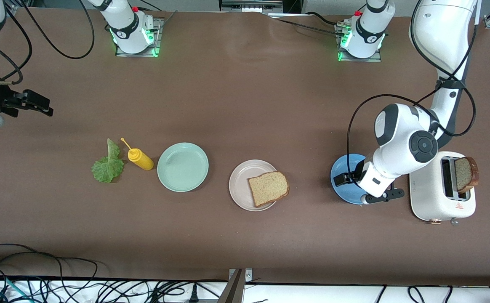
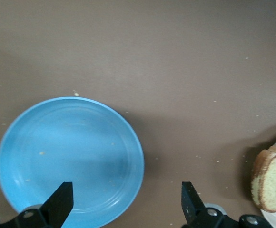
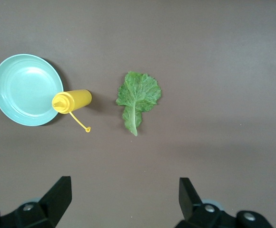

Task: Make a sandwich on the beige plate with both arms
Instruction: 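Return the left gripper to the toaster while the right gripper reaches the lettuce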

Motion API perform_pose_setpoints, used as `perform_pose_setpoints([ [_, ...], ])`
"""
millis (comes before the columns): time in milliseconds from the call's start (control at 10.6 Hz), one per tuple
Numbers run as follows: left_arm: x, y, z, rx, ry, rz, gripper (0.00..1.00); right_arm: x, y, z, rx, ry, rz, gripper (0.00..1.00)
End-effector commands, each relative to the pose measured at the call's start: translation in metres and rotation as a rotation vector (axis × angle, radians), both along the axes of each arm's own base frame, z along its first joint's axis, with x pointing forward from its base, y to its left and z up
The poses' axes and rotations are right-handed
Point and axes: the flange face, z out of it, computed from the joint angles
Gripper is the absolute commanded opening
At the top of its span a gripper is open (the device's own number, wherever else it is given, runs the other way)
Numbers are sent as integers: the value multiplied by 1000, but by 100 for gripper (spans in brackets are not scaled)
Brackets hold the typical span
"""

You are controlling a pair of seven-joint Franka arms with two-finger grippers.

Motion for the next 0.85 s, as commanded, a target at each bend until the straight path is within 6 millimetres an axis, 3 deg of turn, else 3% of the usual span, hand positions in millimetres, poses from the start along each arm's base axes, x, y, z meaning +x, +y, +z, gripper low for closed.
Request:
perform_pose_setpoints([
  [0,-11,19,36,86,9,-35,100,7,-4,-5,11,6,-3,100],
  [95,-16,21,42,102,30,-41,100,17,1,-37,0,70,9,100],
  [379,-26,28,57,117,71,-81,100,37,5,-87,-4,93,-6,100],
  [758,-33,48,73,109,122,-183,100,57,15,-195,-19,179,2,100],
])
